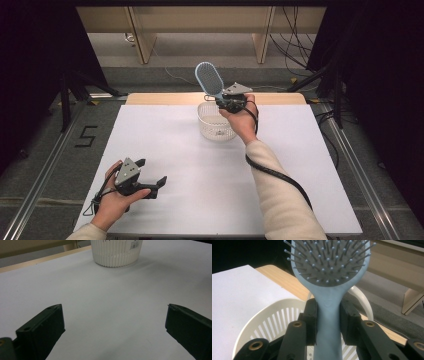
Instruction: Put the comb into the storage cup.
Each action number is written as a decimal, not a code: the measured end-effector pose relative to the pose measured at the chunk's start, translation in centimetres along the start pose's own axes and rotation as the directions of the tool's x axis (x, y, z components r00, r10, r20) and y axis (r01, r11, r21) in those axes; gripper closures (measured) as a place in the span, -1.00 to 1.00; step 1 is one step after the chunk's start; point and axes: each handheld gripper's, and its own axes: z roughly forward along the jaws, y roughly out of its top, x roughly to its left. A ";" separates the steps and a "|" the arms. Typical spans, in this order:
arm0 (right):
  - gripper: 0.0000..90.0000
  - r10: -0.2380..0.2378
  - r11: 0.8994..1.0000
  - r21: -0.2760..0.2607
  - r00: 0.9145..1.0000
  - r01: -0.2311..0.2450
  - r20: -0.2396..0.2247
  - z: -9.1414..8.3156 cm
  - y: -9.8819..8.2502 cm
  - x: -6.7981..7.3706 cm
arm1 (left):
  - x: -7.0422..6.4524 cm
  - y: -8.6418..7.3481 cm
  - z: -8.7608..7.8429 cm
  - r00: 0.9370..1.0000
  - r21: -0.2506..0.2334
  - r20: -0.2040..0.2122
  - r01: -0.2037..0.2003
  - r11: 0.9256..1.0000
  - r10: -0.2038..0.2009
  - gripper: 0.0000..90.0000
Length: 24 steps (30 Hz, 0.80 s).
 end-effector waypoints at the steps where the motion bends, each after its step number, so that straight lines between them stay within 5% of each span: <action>1: 0.56 0.001 1.000 0.002 1.000 -0.001 -0.001 0.0 0.0 0.0 | 0.0 0.0 0.0 1.000 0.000 0.000 0.000 1.000 0.000 -0.96; 24: 0.56 -0.004 1.000 0.016 1.000 0.004 -0.010 0.1 -0.3 0.0 | 0.0 0.0 0.0 1.000 0.002 0.000 0.000 1.000 0.000 -0.96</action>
